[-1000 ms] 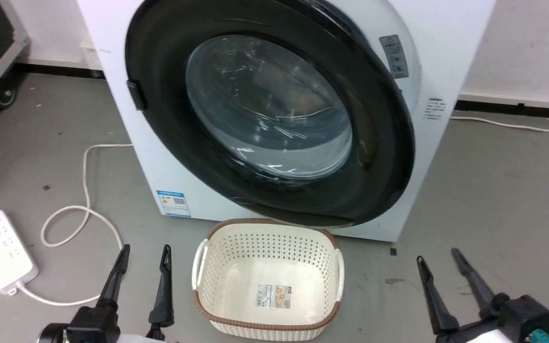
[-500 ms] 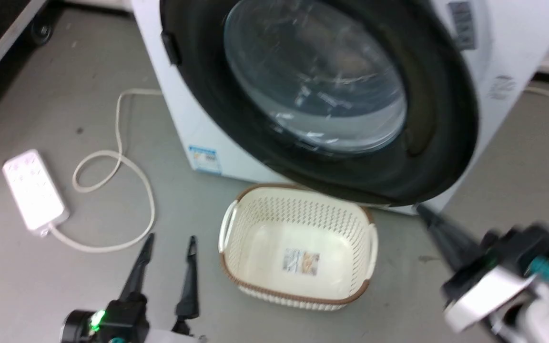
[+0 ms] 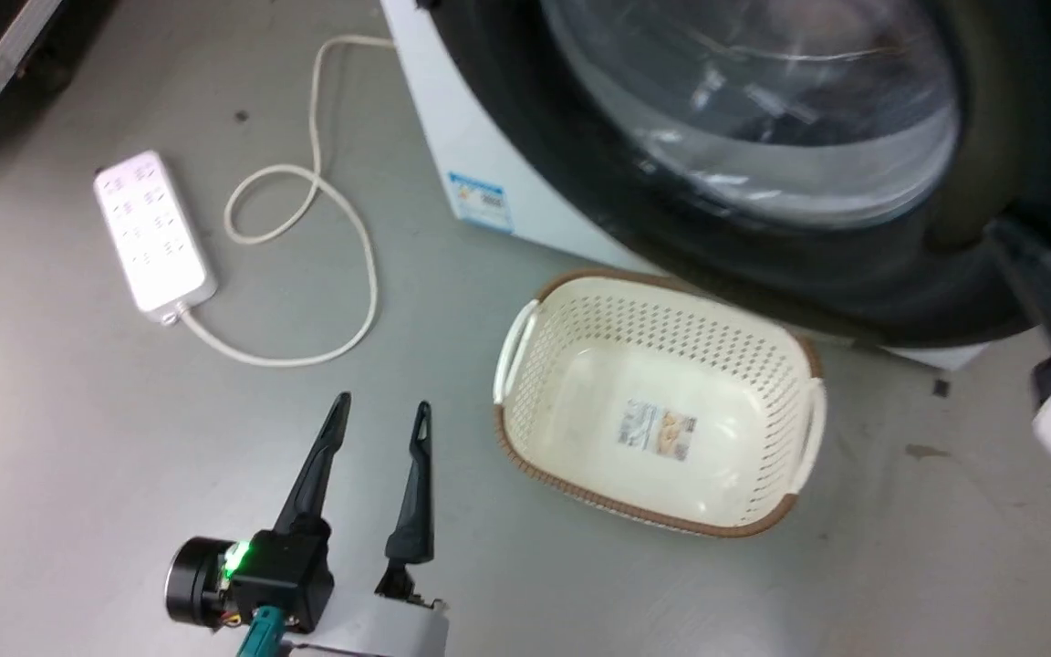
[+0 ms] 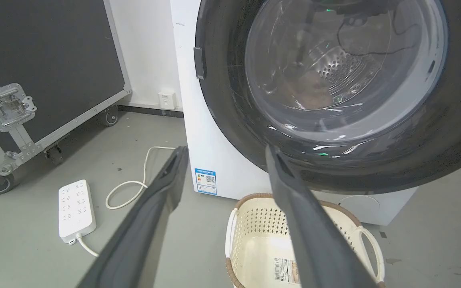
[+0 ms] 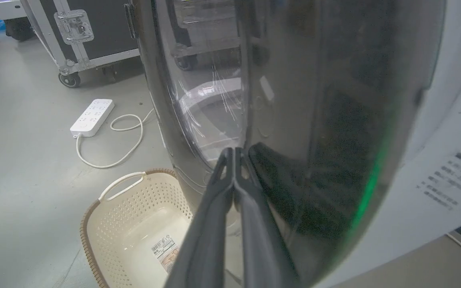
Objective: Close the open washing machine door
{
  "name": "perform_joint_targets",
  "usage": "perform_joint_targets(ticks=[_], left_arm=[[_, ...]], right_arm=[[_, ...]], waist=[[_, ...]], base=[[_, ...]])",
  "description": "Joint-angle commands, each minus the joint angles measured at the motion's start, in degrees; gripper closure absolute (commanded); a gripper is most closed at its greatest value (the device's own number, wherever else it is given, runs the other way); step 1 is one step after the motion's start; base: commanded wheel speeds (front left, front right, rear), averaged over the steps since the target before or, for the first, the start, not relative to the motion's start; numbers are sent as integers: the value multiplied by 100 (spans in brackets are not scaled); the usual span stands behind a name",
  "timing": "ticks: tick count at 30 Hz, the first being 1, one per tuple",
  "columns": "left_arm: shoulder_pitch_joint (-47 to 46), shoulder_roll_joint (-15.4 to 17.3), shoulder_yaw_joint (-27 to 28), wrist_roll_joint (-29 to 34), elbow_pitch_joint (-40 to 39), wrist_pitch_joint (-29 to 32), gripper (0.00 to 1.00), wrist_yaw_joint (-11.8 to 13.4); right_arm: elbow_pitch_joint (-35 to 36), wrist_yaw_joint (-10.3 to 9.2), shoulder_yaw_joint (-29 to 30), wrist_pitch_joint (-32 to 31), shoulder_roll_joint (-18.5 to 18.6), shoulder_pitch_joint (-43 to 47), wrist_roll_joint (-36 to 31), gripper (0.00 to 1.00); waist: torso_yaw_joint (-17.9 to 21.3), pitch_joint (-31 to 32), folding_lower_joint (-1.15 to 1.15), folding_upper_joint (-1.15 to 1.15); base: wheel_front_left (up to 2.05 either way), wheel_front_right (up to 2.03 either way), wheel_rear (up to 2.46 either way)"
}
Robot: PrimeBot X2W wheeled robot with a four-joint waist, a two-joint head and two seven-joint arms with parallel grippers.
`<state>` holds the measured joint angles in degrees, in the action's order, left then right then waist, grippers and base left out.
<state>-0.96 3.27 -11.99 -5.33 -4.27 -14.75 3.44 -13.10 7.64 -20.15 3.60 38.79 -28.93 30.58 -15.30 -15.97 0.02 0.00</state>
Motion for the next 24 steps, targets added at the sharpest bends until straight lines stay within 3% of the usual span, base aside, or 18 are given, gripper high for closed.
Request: perform_joint_targets(ticks=[1,7,13,21,22,23,24], left_arm=[[-102,-14,-26,-26,-20,-25,0,28],[-181,-32,-119,-65,-75,-25,0,115],[-270,-37,-239,-136,-84,-25,0,208],[-286,-38,-252,-158,-17,-25,0,255],[-276,-38,-233,-155,1,-25,0,245],[-260,-38,-210,-156,23,-25,0,234],[-239,-38,-179,-155,53,-25,0,213]], right_arm=[[-128,-15,36,-13,146,-234,95,100],[-752,-15,180,-139,289,-1013,552,100],[-1467,-15,243,-184,414,-1726,564,100],[-1930,-15,17,25,215,-1881,637,100],[-1944,-15,-24,94,166,-1844,647,58],[-1953,-15,-70,162,119,-1789,651,0],[-1959,-15,-113,245,59,-1715,652,0]], waist=[[-148,-147,-2,0],[-268,-333,-2,0],[-336,-419,-2,0],[-258,-188,-2,0],[-227,-121,-2,0],[-192,-49,-2,0],[-146,47,-2,0]], base=[[0,0,0],[0,0,0],[0,0,0],[0,0,0],[0,0,0],[0,0,0],[0,0,0]])
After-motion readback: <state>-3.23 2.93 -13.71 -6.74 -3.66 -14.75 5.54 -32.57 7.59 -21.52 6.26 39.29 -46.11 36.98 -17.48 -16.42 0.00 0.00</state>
